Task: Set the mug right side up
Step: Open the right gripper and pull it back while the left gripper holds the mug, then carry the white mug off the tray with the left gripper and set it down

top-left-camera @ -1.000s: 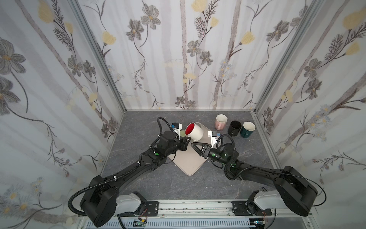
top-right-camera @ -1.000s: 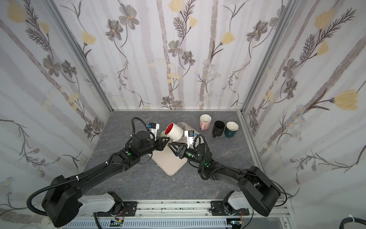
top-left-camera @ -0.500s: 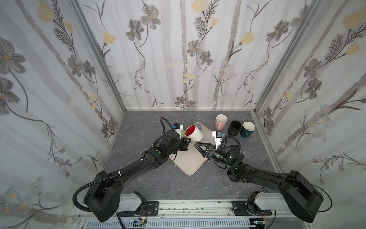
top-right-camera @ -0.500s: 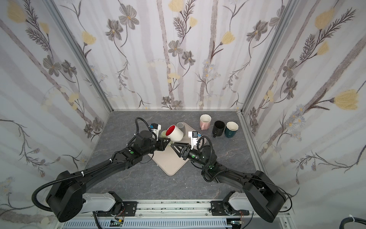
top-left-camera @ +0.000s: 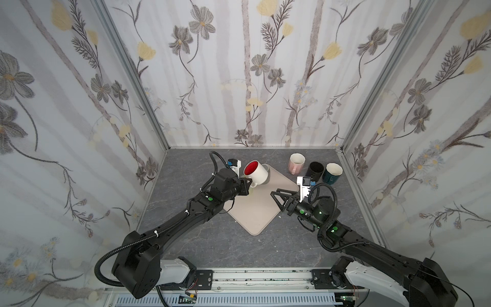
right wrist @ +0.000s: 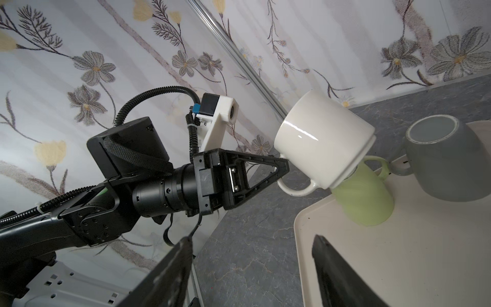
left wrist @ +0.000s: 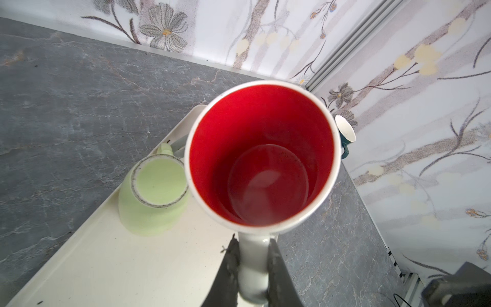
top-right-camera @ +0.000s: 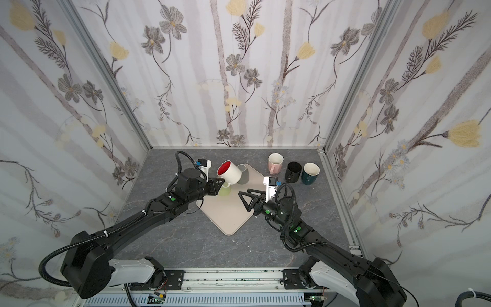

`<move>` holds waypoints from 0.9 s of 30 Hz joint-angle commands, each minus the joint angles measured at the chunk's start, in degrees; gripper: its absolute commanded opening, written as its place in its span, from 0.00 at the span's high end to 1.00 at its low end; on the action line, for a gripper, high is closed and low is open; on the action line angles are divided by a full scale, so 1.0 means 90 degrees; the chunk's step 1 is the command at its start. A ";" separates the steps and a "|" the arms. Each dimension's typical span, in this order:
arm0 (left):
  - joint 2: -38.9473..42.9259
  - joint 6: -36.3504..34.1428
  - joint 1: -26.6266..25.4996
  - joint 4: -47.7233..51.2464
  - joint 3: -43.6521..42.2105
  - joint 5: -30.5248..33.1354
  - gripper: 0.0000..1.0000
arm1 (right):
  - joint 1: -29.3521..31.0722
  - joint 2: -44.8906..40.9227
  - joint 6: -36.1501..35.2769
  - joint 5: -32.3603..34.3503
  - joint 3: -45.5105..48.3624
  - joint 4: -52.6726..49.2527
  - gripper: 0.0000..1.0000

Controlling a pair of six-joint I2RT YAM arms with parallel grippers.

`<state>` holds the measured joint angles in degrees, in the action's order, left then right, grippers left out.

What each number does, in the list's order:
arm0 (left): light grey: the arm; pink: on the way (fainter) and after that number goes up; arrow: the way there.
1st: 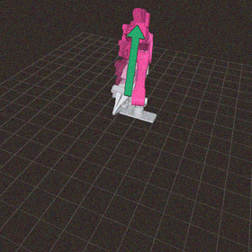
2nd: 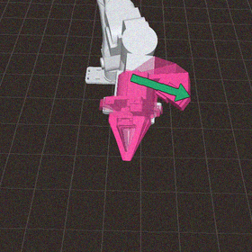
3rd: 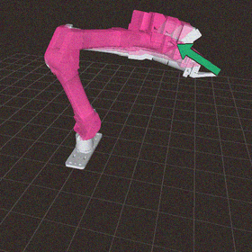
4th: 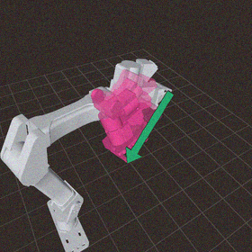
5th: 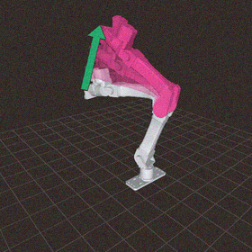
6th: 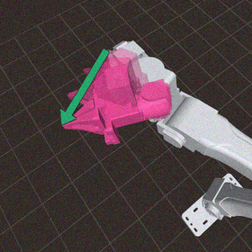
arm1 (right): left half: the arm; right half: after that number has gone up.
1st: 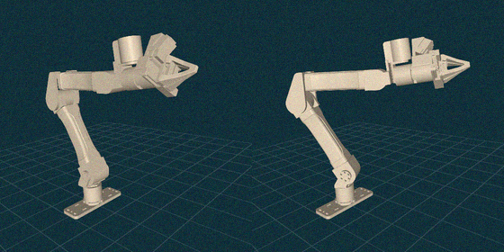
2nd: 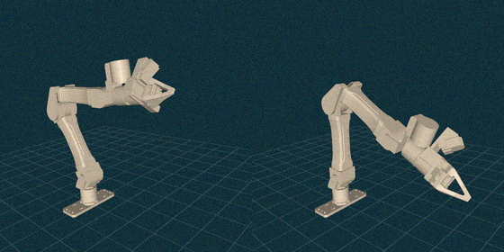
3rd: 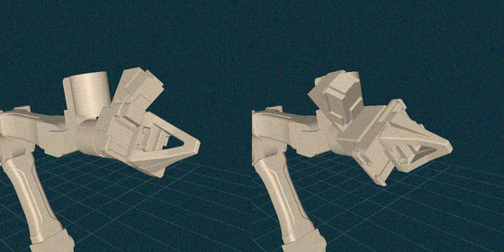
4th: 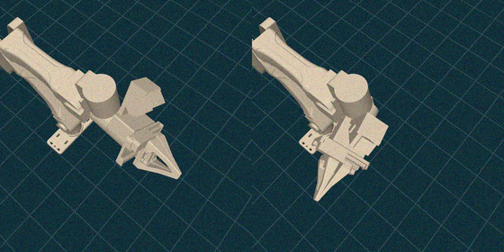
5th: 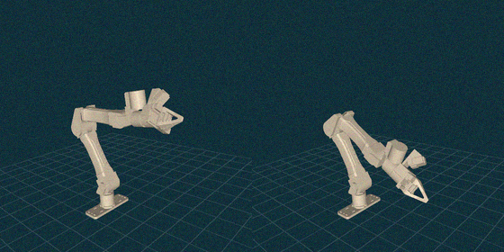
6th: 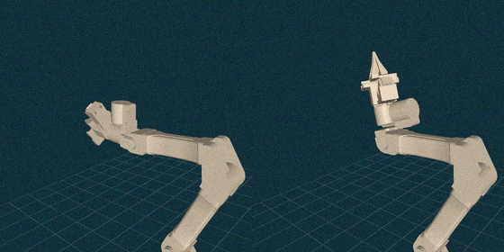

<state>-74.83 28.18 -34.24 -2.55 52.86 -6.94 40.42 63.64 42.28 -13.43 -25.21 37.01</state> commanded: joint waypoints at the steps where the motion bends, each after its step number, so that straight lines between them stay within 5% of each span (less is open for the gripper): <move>1: 0.0099 -0.0227 0.0245 -0.0041 0.0270 0.0393 1.00 | -0.0036 -0.0257 -0.0328 0.0325 0.0006 -0.0649 0.25; 15: -0.0019 -0.0500 0.2046 0.0023 -0.0107 0.1531 1.00 | -0.0242 -0.1622 -0.0781 0.1330 0.0267 -0.2182 0.11; 27: -0.1451 -0.1007 0.2597 -0.0234 0.0417 0.2420 1.00 | -0.0510 -0.2335 -0.0743 0.1604 0.0848 -0.2750 0.07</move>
<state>-86.37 20.93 -11.40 1.72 55.35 10.83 36.10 43.64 35.92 -0.78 -18.46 13.10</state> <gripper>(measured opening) 0.154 0.930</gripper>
